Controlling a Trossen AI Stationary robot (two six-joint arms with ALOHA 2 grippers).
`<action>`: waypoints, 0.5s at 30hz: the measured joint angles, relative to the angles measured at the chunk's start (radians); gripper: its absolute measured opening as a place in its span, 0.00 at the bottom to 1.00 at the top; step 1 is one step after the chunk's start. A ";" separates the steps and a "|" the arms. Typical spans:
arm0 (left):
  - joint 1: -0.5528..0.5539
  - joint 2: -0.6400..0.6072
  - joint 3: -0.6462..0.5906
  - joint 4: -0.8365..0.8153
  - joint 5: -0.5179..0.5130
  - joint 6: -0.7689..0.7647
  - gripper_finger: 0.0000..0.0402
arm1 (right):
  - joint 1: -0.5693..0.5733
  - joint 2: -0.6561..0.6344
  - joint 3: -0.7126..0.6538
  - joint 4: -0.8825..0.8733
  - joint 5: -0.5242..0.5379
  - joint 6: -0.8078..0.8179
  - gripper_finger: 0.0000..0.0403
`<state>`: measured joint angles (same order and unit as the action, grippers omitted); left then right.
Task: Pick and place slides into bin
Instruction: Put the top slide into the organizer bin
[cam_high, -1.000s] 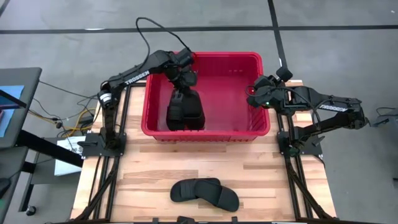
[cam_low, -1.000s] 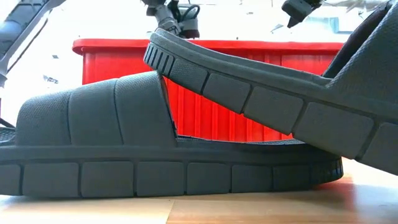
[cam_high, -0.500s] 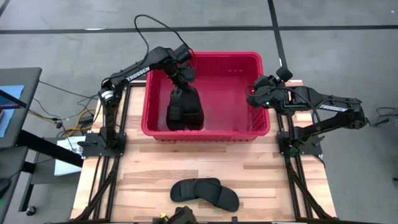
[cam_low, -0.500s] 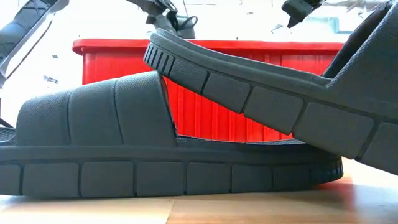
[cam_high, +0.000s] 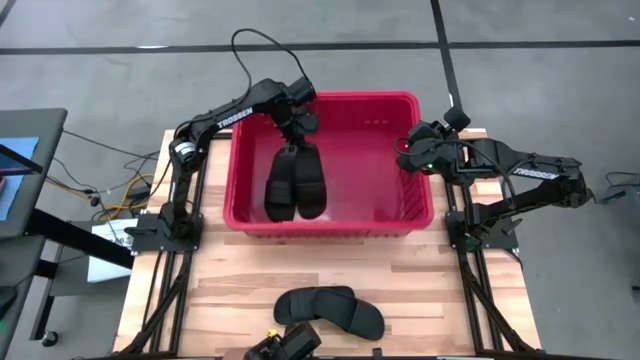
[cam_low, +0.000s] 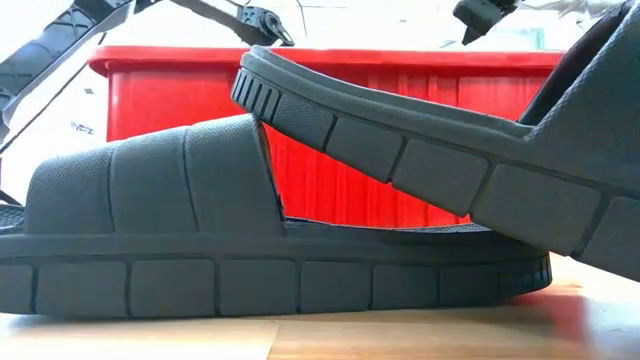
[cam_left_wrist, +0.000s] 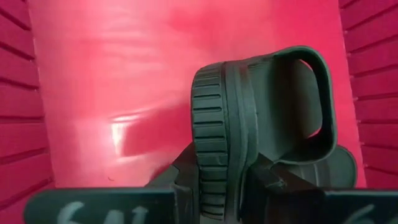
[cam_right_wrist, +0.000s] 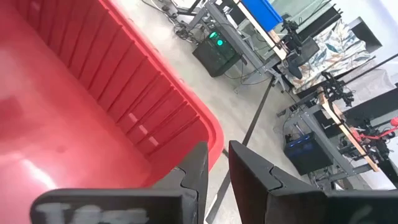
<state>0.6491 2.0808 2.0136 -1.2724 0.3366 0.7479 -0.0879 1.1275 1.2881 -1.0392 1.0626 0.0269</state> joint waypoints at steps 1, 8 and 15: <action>0.000 0.000 0.000 0.001 0.000 0.001 0.12 | 0.000 0.000 0.000 0.000 0.000 0.000 0.14; 0.006 0.000 -0.001 0.000 -0.002 0.002 0.12 | 0.000 0.000 0.000 0.000 0.000 0.000 0.14; 0.005 0.000 -0.001 0.002 -0.033 0.002 0.21 | 0.000 0.000 0.000 0.000 0.000 0.000 0.14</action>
<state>0.6541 2.0808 2.0129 -1.2707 0.3032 0.7494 -0.0879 1.1275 1.2881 -1.0395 1.0630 0.0269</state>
